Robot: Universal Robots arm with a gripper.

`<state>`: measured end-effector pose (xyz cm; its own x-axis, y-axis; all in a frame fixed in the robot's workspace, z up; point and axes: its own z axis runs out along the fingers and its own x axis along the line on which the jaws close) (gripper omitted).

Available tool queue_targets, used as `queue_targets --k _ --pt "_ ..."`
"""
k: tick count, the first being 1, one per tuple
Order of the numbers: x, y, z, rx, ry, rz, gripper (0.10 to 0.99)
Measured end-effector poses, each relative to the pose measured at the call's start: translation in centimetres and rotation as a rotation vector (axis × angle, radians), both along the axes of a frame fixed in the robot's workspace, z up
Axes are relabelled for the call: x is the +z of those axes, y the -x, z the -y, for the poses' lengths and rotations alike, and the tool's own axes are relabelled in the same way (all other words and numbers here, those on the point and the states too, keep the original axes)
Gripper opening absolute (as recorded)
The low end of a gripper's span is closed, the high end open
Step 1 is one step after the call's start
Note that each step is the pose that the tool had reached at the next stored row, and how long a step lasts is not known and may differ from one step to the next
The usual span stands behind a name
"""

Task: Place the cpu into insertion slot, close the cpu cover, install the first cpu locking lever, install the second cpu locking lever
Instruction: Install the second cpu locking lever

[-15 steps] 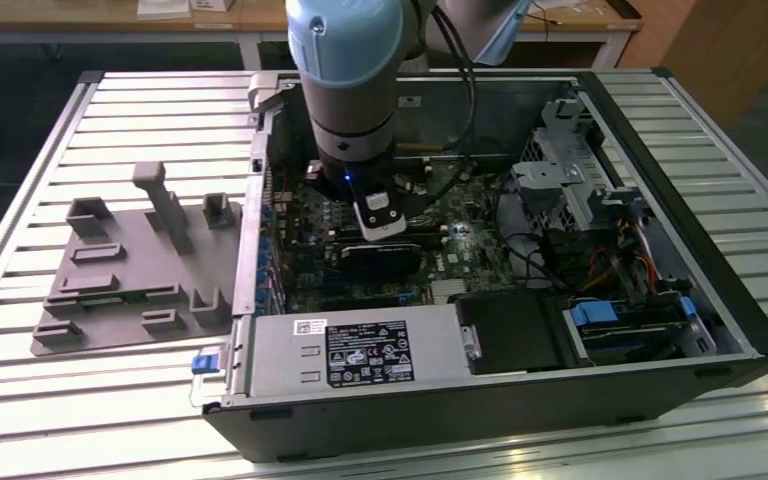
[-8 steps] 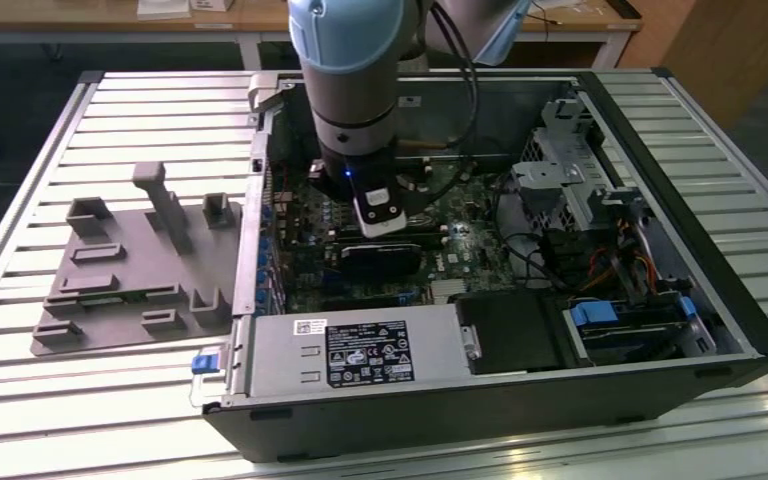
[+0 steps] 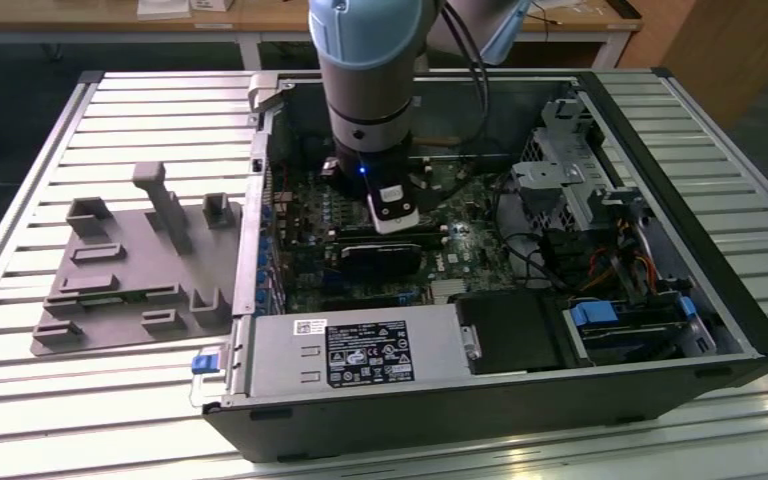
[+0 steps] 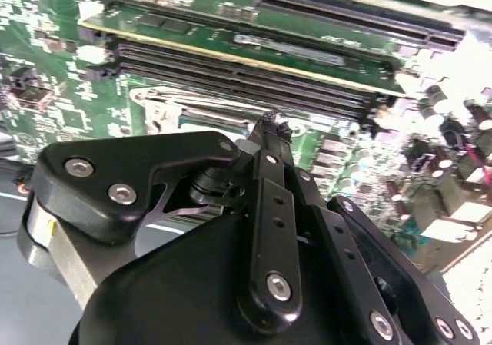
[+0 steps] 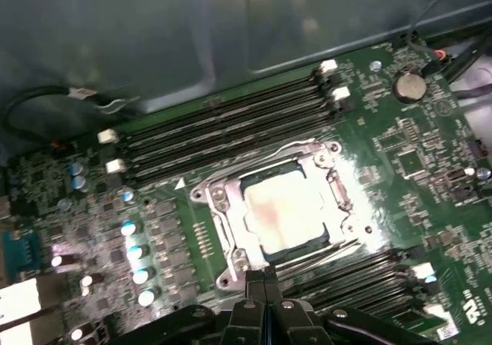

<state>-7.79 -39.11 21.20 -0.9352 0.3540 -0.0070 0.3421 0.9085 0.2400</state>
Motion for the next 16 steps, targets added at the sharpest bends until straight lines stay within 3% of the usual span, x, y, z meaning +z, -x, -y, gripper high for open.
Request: queue_targets --k 6,14,16 --pt "0.00 -0.80 -0.73 -0.012 0.005 0.0001 0.106" --pt "0.00 -1.69 -1.36 -0.032 0.045 0.0002 0.106" --pt "0.00 -1.74 -1.75 -0.033 0.053 0.0003 0.106"
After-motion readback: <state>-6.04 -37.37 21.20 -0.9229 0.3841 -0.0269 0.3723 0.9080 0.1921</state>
